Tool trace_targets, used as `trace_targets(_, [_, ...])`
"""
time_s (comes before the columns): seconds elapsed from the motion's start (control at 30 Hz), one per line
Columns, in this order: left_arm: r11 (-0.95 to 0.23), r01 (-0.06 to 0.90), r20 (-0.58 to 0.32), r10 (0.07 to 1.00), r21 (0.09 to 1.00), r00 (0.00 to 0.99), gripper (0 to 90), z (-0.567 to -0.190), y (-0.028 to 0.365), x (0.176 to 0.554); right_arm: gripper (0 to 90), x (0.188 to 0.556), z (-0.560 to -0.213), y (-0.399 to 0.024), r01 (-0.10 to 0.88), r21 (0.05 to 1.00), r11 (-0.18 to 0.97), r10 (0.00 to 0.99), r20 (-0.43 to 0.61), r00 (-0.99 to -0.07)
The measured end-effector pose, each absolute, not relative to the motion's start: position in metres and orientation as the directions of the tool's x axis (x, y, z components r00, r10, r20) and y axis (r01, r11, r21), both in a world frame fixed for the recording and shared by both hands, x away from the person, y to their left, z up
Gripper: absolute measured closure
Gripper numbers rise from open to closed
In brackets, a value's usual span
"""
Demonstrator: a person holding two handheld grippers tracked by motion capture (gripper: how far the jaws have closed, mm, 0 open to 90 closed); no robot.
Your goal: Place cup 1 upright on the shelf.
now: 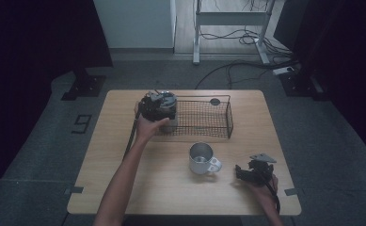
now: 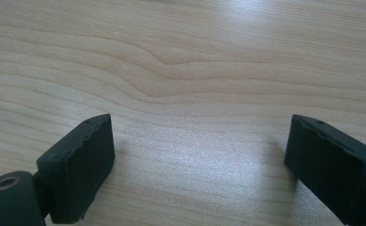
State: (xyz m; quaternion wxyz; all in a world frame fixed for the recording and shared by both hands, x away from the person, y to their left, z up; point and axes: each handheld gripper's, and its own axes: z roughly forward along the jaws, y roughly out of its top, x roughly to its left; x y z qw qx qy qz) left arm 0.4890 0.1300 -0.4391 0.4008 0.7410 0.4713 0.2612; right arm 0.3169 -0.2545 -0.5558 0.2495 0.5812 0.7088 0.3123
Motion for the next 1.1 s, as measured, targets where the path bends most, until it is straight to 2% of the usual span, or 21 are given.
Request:
trace_targets(0.43, [-0.201,0.477,-0.020,0.908,0.856,0.418,3.1,-0.432,0.156,0.456,8.4,0.317,-0.556,-0.254,0.668,0.733,0.130,0.980,0.009,-0.200])
trace_targets(1.1, [-0.245,0.453,0.001,0.880,0.857,0.475,6.2,-0.441,0.160,0.392,9.1,0.317,-0.556,-0.254,0.668,0.733,0.129,0.979,0.012,-0.203])
